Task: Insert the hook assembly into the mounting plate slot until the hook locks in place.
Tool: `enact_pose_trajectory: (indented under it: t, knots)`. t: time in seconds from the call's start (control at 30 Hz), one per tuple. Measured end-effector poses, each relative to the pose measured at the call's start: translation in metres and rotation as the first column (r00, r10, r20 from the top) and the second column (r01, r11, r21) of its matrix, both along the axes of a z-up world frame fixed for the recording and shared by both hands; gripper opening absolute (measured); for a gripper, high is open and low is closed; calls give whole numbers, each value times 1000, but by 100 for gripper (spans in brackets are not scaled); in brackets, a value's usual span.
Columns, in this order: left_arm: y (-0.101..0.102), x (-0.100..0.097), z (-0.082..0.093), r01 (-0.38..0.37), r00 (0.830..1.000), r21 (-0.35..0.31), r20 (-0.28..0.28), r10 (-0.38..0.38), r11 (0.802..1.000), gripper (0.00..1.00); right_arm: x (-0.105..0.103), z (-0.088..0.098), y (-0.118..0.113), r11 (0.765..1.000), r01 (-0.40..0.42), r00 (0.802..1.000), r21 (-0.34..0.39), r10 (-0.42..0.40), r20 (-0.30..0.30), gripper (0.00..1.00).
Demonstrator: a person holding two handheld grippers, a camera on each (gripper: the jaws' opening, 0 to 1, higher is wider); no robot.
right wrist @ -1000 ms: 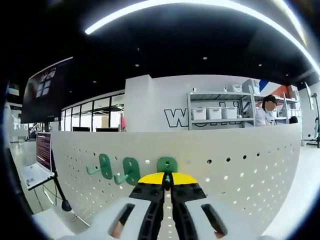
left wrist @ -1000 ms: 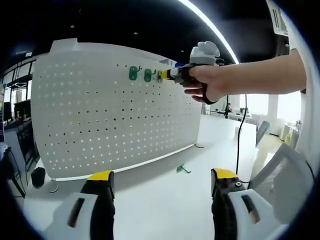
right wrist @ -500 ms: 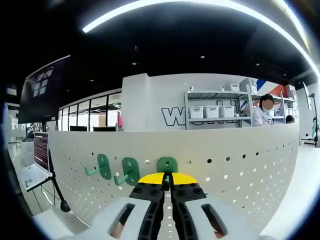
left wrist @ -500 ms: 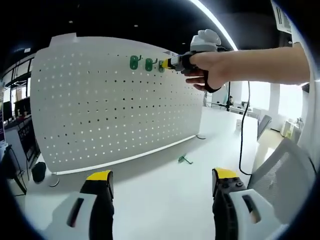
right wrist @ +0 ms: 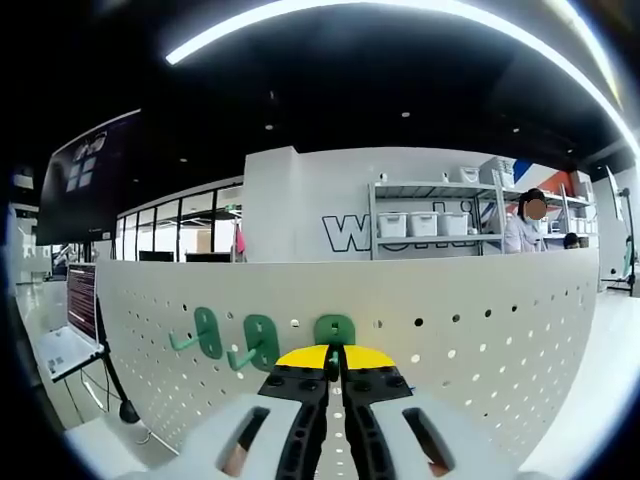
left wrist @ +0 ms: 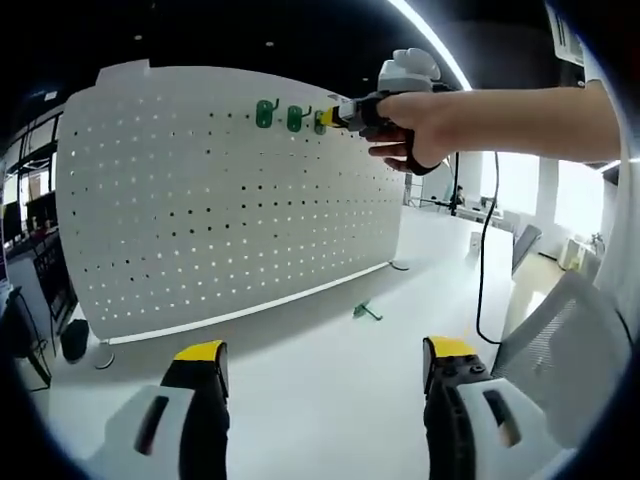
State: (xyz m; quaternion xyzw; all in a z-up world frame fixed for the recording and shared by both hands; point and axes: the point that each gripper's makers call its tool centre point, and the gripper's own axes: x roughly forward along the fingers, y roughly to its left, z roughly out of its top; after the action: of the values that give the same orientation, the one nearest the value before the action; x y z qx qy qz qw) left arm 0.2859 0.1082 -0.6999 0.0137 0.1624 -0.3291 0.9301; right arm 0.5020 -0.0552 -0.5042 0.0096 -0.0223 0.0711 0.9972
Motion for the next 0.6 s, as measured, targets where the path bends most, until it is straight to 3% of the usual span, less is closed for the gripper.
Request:
enact_pose_trajectory:
  t: [0.4,0.6]
  knots:
    - [0,0,0,1,1000,-4,-4,-1,1000,82,-2,0,-1,1000,0,1000,14,0,-1,2]
    - [-1,0,-1,3,1000,-2,-6,-3,1000,82,-4,-5,-1,999,-13,1000,36,14,-18,16]
